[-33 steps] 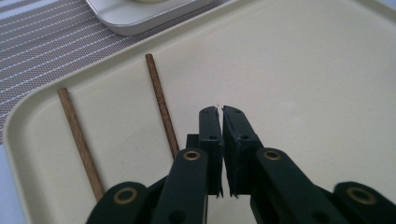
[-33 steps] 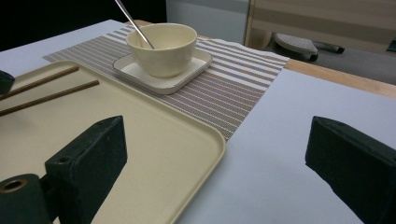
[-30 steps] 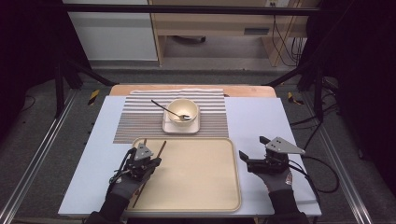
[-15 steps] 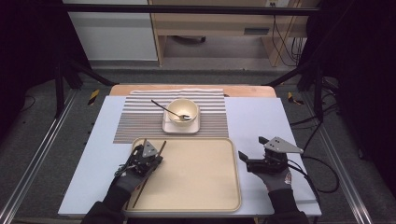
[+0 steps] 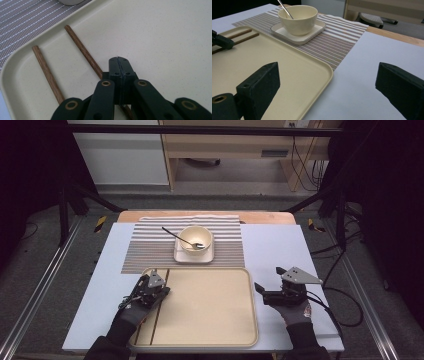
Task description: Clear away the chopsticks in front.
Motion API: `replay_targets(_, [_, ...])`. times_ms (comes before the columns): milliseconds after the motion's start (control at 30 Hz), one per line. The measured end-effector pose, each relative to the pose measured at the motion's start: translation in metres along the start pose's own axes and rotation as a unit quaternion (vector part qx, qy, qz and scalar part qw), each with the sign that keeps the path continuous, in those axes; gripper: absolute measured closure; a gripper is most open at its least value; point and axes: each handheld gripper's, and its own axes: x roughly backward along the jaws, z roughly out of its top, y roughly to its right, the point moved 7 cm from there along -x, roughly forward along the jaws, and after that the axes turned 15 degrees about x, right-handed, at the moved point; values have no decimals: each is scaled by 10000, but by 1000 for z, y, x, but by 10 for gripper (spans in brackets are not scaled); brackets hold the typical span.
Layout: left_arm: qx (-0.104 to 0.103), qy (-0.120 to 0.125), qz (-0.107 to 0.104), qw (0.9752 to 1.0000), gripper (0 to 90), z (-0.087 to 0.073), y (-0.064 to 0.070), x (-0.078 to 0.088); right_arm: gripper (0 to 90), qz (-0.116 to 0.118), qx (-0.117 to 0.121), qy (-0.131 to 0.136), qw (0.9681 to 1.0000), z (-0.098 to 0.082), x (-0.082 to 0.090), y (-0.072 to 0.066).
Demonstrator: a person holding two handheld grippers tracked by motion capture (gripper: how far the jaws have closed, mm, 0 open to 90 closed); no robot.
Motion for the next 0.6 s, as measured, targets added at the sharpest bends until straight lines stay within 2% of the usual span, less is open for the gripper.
replay_targets(267, [11,-28,11,10000,894,-6,-2,6,60,17,0,-22,10000,-1,-1,-1])
replay_targets(600, [95,-100,75,9999,894,-13,-14,15,60,20,-14,4,10000,0,0,-1])
